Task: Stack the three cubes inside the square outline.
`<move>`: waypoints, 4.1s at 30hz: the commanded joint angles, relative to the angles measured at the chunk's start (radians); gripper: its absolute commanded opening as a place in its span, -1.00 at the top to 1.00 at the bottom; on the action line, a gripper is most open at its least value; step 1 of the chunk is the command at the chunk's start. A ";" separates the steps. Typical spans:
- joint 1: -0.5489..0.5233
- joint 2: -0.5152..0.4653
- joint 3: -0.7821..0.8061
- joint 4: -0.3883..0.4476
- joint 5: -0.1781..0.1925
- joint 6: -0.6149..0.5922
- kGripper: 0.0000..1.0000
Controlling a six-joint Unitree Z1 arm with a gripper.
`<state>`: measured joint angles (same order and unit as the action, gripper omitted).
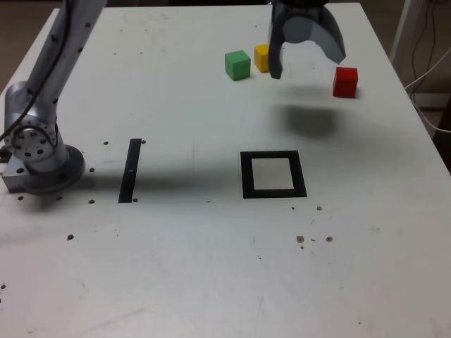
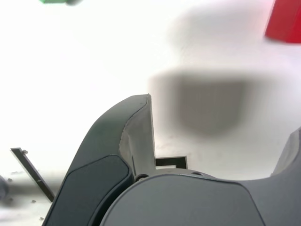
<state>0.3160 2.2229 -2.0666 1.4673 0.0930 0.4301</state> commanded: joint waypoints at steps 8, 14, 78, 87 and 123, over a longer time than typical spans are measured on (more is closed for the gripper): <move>0.019 0.119 -0.196 0.055 0.000 0.042 -0.98; 0.037 0.181 -0.297 0.073 -0.002 0.072 -0.98; 0.060 0.418 -0.603 0.092 0.004 0.094 0.25; 0.061 0.388 -0.598 0.122 0.004 0.097 0.27; -0.044 -0.072 0.031 0.001 -0.038 -0.019 0.28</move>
<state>0.2786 2.1775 -2.0524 1.4774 0.0584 0.4175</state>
